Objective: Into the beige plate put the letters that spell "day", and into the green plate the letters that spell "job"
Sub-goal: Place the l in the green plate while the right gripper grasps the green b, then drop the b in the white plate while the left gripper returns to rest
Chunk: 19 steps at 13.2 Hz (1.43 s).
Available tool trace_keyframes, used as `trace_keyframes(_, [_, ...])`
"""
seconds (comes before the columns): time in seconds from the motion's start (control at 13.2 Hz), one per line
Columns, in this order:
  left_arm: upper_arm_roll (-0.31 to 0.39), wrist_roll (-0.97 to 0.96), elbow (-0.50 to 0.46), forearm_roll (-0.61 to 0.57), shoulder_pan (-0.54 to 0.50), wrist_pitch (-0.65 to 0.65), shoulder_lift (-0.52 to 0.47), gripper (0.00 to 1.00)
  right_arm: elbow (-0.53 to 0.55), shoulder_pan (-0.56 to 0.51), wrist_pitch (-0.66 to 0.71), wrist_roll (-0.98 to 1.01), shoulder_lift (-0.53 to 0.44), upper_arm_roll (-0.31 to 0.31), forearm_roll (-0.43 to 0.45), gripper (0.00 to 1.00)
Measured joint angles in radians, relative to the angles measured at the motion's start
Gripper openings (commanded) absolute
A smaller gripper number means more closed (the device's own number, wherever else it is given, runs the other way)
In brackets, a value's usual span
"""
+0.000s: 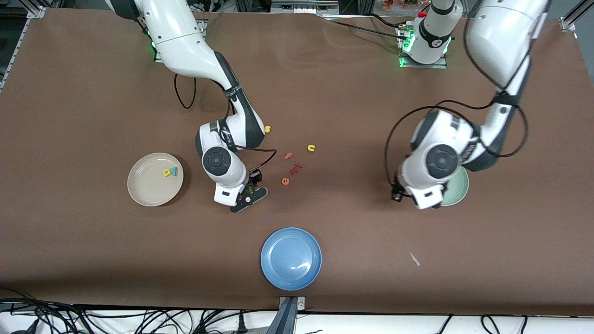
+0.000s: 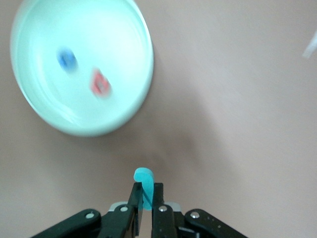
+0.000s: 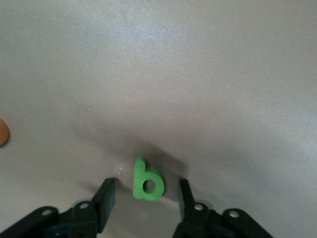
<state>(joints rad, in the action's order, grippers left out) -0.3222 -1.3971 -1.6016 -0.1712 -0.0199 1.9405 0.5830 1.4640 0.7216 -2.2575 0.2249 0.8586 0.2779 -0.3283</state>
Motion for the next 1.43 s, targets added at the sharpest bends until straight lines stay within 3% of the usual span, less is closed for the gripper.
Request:
trace_keyframes(0.38, [-0.006, 0.479, -0.089, 0.001, -0.164, -0.075, 0.000, 0.00, -0.003, -0.001, 0.000, 0.000, 0.000, 0.001, 0.000, 0.26])
trace_keyframes(0.53, [-0.014, 0.584, -0.110, 0.001, -0.210, -0.075, 0.000, 0.07, -0.004, -0.001, 0.000, 0.000, 0.000, 0.001, 0.000, 0.24])
trace_keyframes(0.68, [-0.020, 0.649, -0.127, 0.001, -0.243, -0.070, 0.000, 0.38, -0.005, -0.001, 0.001, 0.000, 0.000, 0.001, 0.000, 0.20])
trace_keyframes(0.75, [-0.021, 0.668, -0.133, 0.001, -0.255, -0.061, 0.000, 0.44, -0.005, -0.001, 0.001, 0.000, 0.000, 0.001, 0.000, 0.17])
trace_keyframes(0.83, [-0.021, 0.680, -0.136, 0.001, -0.262, -0.054, 0.000, 0.84, -0.005, -0.001, 0.001, 0.000, 0.000, 0.001, 0.000, 0.17])
trace_keyframes(0.91, [-0.022, 0.684, -0.137, 0.001, -0.265, -0.049, 0.000, 0.95, -0.005, -0.001, 0.001, 0.000, 0.000, 0.001, 0.000, 0.17])
trace_keyframes(0.98, [-0.024, 0.684, -0.137, 0.001, -0.264, -0.046, 0.000, 1.00, -0.005, -0.001, 0.001, 0.000, 0.000, 0.001, 0.000, 0.16])
trace_keyframes(1.21, [-0.035, 0.684, -0.126, 0.003, -0.264, -0.035, -0.007, 1.00, -0.005, -0.001, 0.001, 0.000, 0.000, 0.001, 0.000, 0.13])
trace_keyframes(1.43, [-0.046, 0.735, -0.042, 0.024, -0.265, -0.045, -0.039, 1.00, -0.009, -0.002, 0.003, -0.002, 0.000, 0.001, -0.008, 0.13])
